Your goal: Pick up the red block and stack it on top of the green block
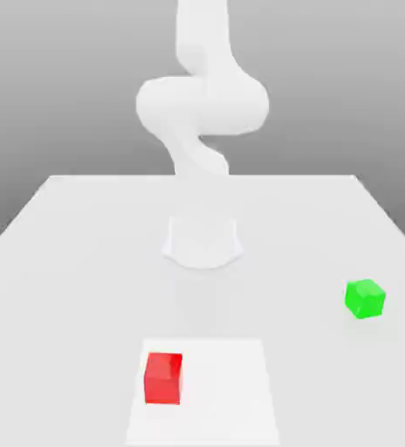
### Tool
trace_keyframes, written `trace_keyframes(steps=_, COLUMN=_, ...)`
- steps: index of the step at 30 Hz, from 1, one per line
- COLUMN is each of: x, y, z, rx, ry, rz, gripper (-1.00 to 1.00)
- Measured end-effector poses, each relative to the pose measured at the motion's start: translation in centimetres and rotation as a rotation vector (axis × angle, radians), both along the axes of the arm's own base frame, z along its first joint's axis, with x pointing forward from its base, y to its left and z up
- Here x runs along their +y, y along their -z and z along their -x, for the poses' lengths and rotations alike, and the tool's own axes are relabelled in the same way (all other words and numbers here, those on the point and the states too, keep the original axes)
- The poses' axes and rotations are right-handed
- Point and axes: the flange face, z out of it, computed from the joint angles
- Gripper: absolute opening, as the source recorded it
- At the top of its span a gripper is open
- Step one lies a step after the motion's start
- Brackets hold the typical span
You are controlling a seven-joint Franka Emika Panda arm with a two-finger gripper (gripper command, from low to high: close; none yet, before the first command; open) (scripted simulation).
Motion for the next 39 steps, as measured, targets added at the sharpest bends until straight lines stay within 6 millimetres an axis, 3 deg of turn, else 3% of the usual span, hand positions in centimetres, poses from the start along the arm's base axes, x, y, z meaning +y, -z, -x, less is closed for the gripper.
trace_keyframes(steps=5, x=-1.3, y=10.7, z=-5.3, rx=0.172, ry=0.011, rz=0.000, gripper=0.00)
trace_keyframes(steps=10, x=-2.6, y=21.7, z=-7.6, rx=0.338, ry=0.021, rz=-0.004, gripper=0.00)
trace_keyframes(steps=14, x=-3.6, y=30.4, z=-7.5, rx=0.470, ry=0.029, rz=-0.008, gripper=0.00)
trace_keyframes(steps=19, x=-4.7, y=40.7, z=-4.9, rx=0.636, ry=0.042, rz=-0.017, gripper=0.00)
trace_keyframes(steps=23, x=-5.0, y=46.9, z=-3.2, rx=0.711, ry=0.043, rz=-0.020, gripper=0.00)
trace_keyframes(steps=26, x=-5.0, y=50.2, z=-3.1, rx=0.716, ry=0.043, rz=-0.020, gripper=0.00)
trace_keyframes(steps=27, x=-4.9, y=51.3, z=-3.0, rx=0.716, ry=0.043, rz=-0.020, gripper=-1.00)
trace_keyframes(steps=34, x=-4.9, y=51.5, z=-3.0, rx=0.717, ry=0.043, rz=-0.020, gripper=-1.00)
trace_keyframes(steps=39, x=-4.9, y=46.8, z=-3.0, rx=0.717, ry=0.043, rz=-0.020, gripper=-1.00)
